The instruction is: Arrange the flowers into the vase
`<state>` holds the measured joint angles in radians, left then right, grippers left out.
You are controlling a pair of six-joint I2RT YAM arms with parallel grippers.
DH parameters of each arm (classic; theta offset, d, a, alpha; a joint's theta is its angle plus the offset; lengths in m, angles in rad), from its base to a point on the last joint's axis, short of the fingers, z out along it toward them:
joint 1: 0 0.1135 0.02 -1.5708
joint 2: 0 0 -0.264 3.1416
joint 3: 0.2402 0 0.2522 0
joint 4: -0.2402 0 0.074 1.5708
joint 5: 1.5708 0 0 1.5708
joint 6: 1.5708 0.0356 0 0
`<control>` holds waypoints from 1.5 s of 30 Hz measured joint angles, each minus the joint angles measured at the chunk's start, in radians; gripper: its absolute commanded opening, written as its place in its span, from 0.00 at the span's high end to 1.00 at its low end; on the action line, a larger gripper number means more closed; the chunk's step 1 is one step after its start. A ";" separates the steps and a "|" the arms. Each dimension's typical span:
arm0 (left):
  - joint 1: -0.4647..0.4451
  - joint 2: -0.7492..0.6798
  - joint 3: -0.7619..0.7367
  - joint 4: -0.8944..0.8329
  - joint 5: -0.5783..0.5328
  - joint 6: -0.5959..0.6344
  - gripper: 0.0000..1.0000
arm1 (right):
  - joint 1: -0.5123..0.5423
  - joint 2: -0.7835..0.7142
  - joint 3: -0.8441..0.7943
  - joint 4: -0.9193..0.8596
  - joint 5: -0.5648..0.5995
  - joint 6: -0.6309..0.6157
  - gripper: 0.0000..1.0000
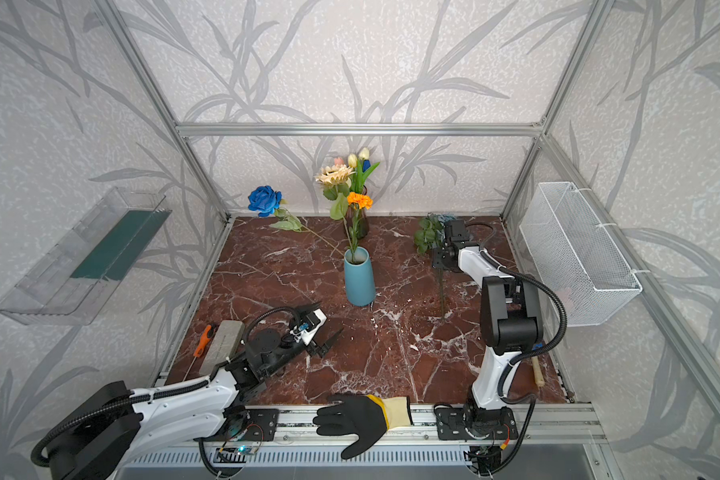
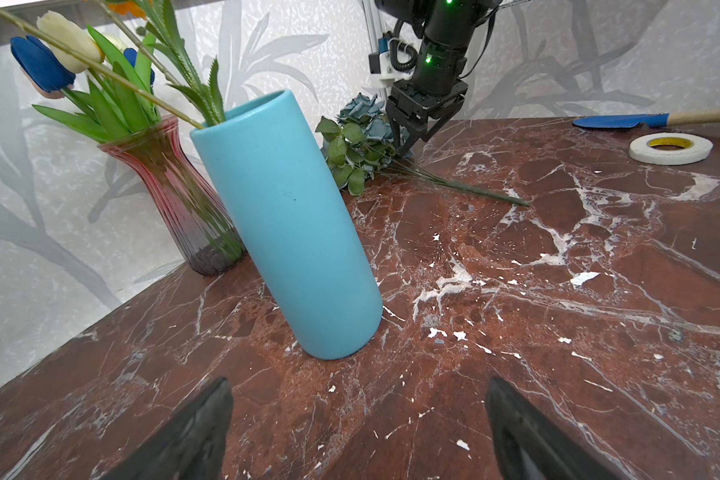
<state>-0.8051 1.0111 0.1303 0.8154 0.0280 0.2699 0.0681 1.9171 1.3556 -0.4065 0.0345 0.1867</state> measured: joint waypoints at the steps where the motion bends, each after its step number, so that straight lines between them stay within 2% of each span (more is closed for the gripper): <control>1: 0.000 0.000 0.000 0.000 0.000 0.000 0.05 | 0.002 0.026 0.023 -0.024 -0.008 0.001 0.52; 5: -0.004 0.014 0.004 0.000 -0.001 0.001 0.05 | 0.003 0.091 0.056 -0.077 -0.017 0.010 0.55; 11: -0.006 0.031 0.018 0.000 0.000 0.001 0.05 | 0.003 0.113 0.060 -0.121 -0.009 0.028 0.58; 21: -0.008 0.038 0.019 0.000 0.000 0.001 0.05 | 0.021 0.212 0.197 -0.211 0.042 0.026 0.64; 27: -0.010 0.038 0.019 0.000 -0.001 0.001 0.05 | 0.035 0.227 0.220 -0.236 0.091 0.013 0.83; 30: -0.010 0.045 0.024 0.000 -0.004 0.005 0.05 | 0.040 0.224 0.210 -0.224 0.100 0.003 0.89; 38: -0.011 0.084 0.034 0.005 -0.003 0.010 0.05 | 0.059 0.093 0.047 -0.131 0.092 -0.016 1.00; 45: -0.012 0.079 0.034 0.007 -0.003 0.010 0.05 | 0.100 -0.166 -0.111 0.038 0.062 -0.014 1.00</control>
<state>-0.8169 1.0904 0.1642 0.8227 0.0246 0.2802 0.1680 1.7512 1.2446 -0.3683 0.0967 0.1722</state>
